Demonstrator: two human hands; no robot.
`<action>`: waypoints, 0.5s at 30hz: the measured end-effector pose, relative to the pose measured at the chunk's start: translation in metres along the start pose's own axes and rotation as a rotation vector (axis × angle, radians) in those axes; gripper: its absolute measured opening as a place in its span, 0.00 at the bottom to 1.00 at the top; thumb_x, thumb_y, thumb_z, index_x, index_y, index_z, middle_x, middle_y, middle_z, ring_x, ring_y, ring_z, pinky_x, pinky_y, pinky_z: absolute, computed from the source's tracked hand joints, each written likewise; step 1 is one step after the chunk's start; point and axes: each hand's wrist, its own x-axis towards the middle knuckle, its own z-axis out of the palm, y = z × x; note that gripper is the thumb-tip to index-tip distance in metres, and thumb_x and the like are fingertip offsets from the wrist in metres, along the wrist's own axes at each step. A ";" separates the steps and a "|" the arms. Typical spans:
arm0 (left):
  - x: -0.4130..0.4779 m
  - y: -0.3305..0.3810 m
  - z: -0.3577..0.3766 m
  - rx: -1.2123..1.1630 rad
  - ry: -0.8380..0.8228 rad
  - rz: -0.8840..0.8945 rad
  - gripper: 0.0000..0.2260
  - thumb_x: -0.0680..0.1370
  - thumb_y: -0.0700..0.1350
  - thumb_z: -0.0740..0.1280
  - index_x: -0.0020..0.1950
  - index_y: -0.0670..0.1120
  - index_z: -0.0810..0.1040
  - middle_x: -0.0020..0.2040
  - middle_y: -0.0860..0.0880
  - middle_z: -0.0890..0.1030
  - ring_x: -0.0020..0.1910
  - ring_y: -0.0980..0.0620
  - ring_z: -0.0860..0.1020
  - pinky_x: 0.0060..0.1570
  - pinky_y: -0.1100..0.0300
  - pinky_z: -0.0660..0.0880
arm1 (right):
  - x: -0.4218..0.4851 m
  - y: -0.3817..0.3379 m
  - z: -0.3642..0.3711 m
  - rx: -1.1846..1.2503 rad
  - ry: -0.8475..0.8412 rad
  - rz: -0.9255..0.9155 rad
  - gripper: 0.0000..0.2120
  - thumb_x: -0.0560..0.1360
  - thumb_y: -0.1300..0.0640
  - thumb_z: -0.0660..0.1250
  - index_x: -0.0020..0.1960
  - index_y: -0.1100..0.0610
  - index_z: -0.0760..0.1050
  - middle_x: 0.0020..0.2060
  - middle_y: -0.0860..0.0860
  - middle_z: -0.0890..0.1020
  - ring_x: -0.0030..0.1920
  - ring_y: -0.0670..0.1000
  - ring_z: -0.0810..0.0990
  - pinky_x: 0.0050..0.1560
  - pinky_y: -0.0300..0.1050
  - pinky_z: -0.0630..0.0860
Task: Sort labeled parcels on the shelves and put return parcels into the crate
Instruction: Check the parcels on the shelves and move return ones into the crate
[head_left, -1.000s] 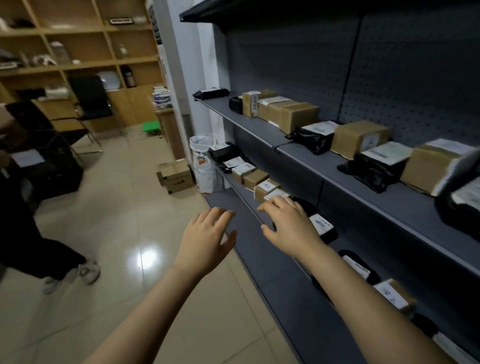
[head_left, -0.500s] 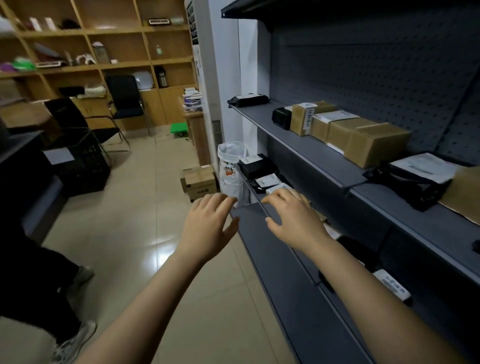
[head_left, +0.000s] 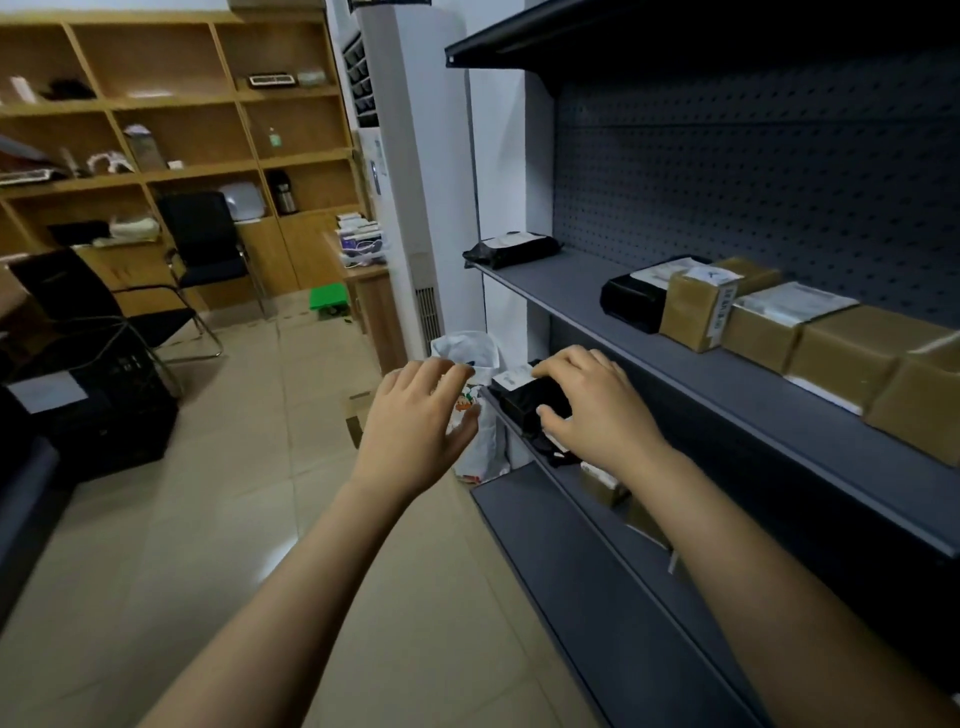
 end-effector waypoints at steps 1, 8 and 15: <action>0.009 -0.008 0.008 -0.011 0.004 0.007 0.15 0.74 0.51 0.64 0.57 0.45 0.78 0.51 0.46 0.79 0.46 0.43 0.77 0.46 0.53 0.72 | 0.013 0.003 0.004 -0.003 0.005 0.005 0.17 0.75 0.55 0.67 0.64 0.53 0.73 0.58 0.50 0.74 0.59 0.53 0.71 0.64 0.48 0.66; 0.079 -0.050 0.075 -0.072 0.016 0.047 0.14 0.74 0.48 0.71 0.57 0.45 0.78 0.51 0.47 0.79 0.50 0.45 0.77 0.47 0.53 0.73 | 0.100 0.038 0.035 -0.008 0.052 0.041 0.17 0.76 0.54 0.67 0.64 0.52 0.73 0.59 0.49 0.74 0.61 0.53 0.70 0.65 0.48 0.65; 0.160 -0.075 0.148 -0.113 0.007 0.112 0.14 0.77 0.51 0.65 0.59 0.45 0.78 0.53 0.47 0.79 0.51 0.46 0.77 0.49 0.53 0.72 | 0.178 0.091 0.056 -0.008 0.103 0.080 0.17 0.75 0.56 0.68 0.63 0.54 0.74 0.58 0.50 0.75 0.60 0.53 0.71 0.62 0.47 0.66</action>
